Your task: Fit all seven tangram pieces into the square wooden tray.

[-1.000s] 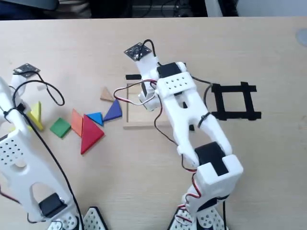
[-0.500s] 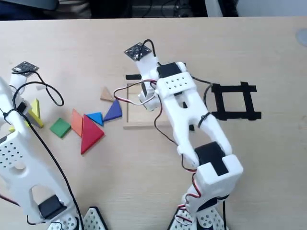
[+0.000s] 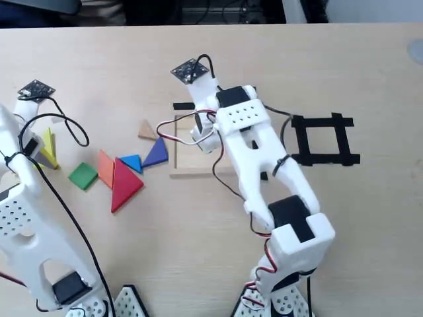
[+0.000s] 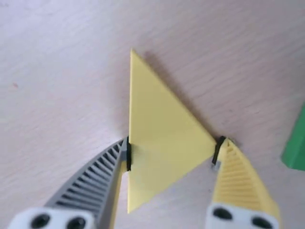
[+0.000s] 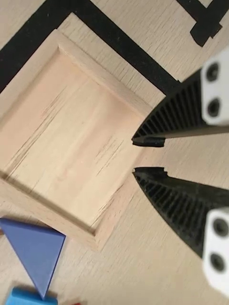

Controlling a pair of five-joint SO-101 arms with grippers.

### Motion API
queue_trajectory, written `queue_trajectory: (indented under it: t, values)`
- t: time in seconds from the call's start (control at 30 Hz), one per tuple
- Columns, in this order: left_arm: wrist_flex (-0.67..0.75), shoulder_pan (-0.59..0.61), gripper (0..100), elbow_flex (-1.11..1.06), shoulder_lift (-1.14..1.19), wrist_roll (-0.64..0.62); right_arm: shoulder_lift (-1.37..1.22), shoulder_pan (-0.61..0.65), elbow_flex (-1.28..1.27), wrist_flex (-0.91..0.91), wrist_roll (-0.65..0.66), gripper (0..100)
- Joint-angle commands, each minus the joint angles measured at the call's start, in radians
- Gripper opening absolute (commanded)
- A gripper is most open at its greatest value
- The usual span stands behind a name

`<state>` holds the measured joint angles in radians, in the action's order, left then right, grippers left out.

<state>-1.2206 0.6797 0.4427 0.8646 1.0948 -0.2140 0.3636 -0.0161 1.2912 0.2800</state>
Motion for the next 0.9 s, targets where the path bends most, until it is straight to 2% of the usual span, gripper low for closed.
queue_trajectory:
  t: [0.0,0.6,0.87]
  values:
    - [0.035,-0.015,6,-0.001,0.021,-0.012,0.056,0.009,0.008,0.000,0.002,8.9]
    - [-0.519,-0.125,6,0.526,0.021,-0.015,0.054,0.006,0.005,0.002,0.000,8.9]
    - [-0.539,-0.131,6,0.602,0.031,-0.020,0.054,0.006,0.004,0.006,-0.002,8.9]
